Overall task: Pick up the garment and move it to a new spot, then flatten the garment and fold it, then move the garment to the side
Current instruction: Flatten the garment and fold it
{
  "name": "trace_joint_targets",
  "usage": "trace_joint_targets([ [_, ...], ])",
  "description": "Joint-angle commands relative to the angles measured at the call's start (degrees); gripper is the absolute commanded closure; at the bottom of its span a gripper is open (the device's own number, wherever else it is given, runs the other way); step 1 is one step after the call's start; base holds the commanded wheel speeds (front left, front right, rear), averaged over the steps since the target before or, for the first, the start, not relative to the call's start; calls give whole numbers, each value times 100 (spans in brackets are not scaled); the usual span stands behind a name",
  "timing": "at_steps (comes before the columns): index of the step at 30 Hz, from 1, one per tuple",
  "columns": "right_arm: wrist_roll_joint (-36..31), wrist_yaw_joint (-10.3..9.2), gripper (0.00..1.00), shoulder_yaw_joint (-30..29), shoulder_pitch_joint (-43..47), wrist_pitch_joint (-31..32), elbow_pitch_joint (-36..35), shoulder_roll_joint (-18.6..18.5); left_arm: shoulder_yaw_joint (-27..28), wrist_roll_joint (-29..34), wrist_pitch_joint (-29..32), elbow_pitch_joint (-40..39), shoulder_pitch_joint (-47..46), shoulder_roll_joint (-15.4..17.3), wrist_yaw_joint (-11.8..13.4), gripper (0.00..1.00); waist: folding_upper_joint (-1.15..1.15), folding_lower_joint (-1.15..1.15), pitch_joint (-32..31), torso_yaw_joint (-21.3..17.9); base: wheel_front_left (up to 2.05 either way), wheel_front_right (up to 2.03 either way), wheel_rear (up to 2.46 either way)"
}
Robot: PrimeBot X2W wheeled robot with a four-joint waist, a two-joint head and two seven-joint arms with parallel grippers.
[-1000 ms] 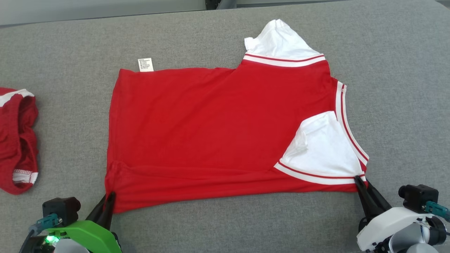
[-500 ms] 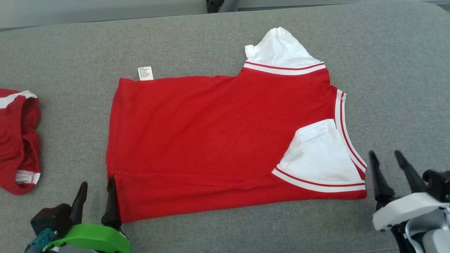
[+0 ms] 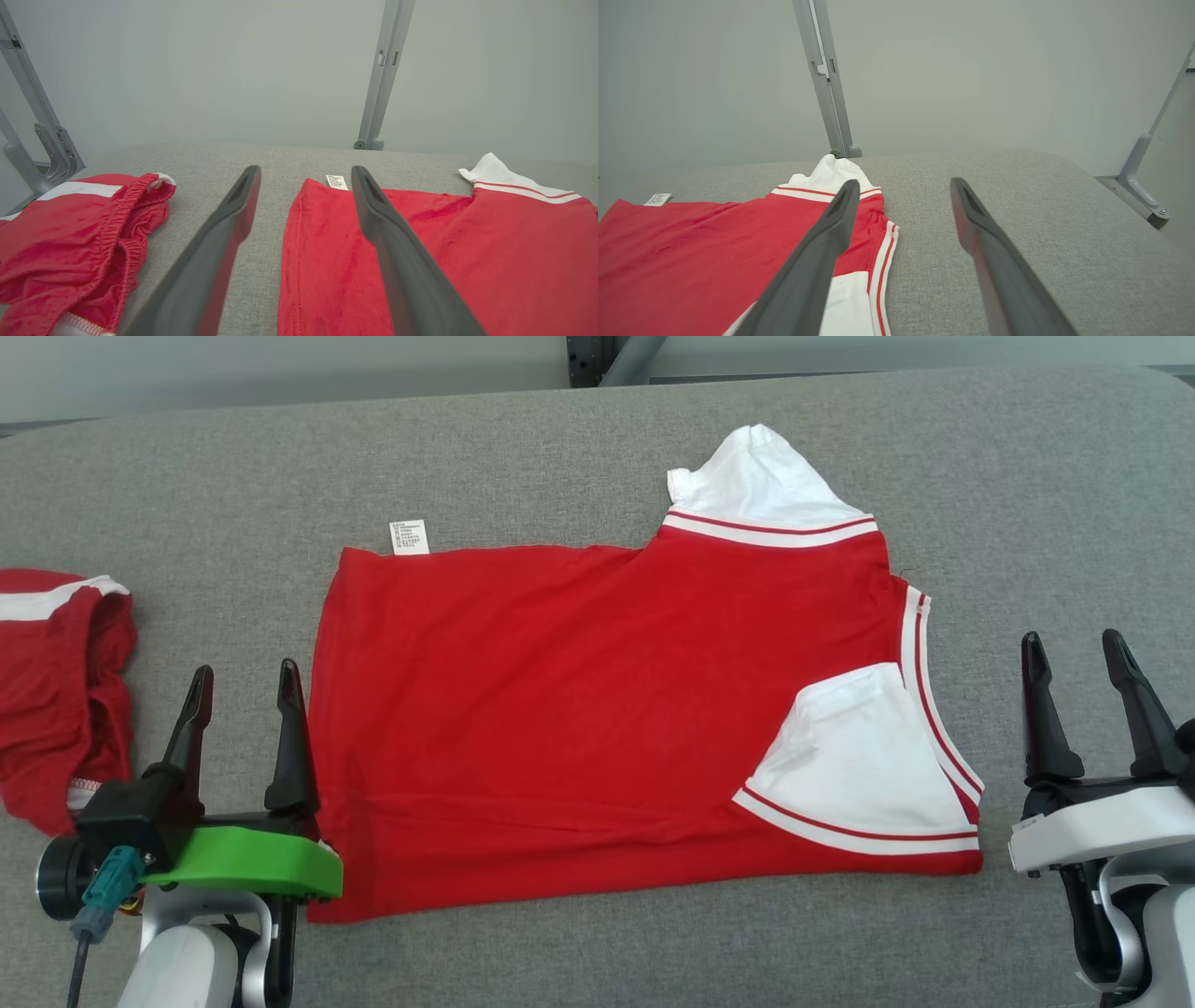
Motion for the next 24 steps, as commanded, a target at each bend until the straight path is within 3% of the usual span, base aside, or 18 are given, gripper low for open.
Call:
trace_joint_targets([
  [1,9,-2,0,8,-60,0,5,33,-15,-14,10,39,-87,39,-31,0,0,0,5,-7,0,0,0],
  [10,171,-2,0,91,-191,-9,59,103,-78,-175,217,444,-882,-27,-179,0,0,0,285,-115,0,0,0],
  [19,323,-2,0,399,-467,-132,320,139,-79,-707,1283,2355,-2422,186,-776,0,0,0,692,-603,0,0,0],
  [24,386,-2,0,504,-542,-262,484,165,32,-870,1440,3316,-2929,397,-963,0,0,0,824,-844,0,0,0],
])
